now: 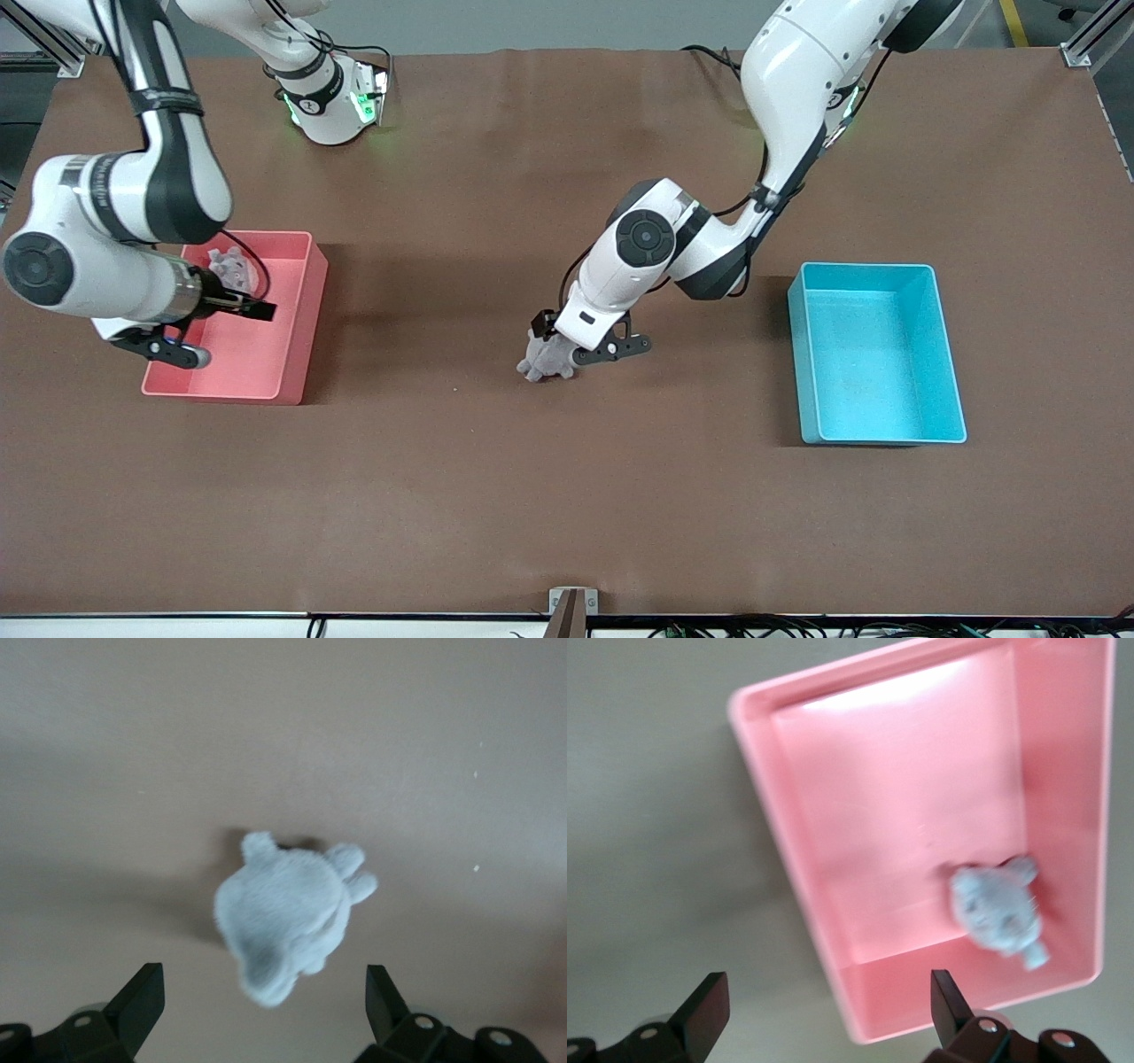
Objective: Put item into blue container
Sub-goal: 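Grasp the rabbit with the left gripper while the right gripper grasps the bear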
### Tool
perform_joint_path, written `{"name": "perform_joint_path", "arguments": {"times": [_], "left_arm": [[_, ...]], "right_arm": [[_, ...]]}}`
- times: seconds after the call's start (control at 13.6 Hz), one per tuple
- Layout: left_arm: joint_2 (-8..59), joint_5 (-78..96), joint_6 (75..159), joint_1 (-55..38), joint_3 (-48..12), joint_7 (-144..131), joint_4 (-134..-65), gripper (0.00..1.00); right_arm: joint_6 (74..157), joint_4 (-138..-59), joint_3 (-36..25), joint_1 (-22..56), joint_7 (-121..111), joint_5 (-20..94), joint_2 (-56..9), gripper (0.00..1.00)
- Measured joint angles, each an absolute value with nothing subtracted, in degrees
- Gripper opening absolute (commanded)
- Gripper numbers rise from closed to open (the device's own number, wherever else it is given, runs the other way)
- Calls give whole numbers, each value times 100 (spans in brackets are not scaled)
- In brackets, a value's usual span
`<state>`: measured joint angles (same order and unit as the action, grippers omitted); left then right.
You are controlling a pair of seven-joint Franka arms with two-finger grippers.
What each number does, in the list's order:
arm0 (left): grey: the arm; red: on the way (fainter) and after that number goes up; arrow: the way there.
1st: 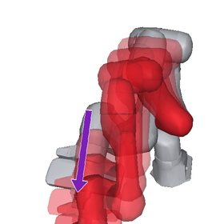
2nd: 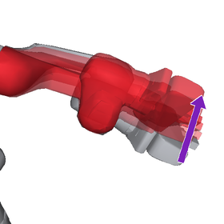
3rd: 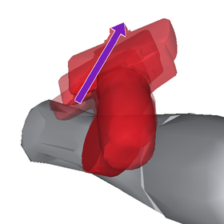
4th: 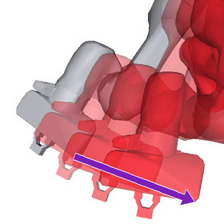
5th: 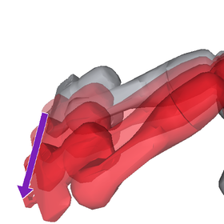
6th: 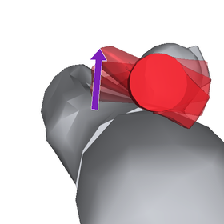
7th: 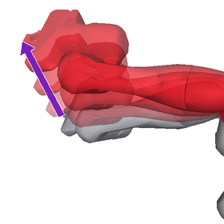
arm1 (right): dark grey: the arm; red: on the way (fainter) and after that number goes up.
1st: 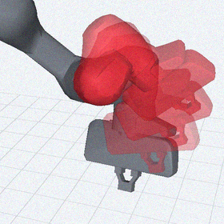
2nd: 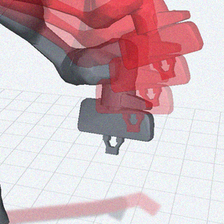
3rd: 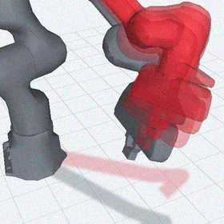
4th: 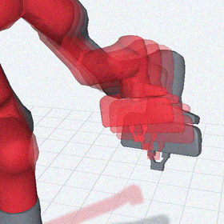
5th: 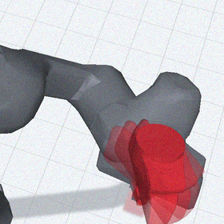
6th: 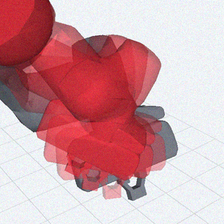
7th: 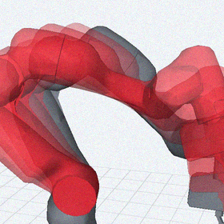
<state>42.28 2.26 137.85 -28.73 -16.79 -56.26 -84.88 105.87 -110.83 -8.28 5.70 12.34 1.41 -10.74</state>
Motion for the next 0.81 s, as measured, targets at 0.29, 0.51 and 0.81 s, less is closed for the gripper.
{"name": "perform_joint_path", "arguments": {"times": [0.29, 0.51, 0.81], "left_arm": [[4629, 226, 13922, -2924, -1654, -5844, -8242, 100], [4796, 226, 13927, -3087, -1475, -5854, -8141, 100], [4972, 226, 13929, -3219, -1428, -5870, -8014, 100]], "right_arm": [[11579, -12249, -825, -50, 105, 135, -626, 100], [12319, -13037, -821, -305, -323, 131, -402, 100], [13381, -13866, -817, -657, -846, 126, -345, 100]]}}
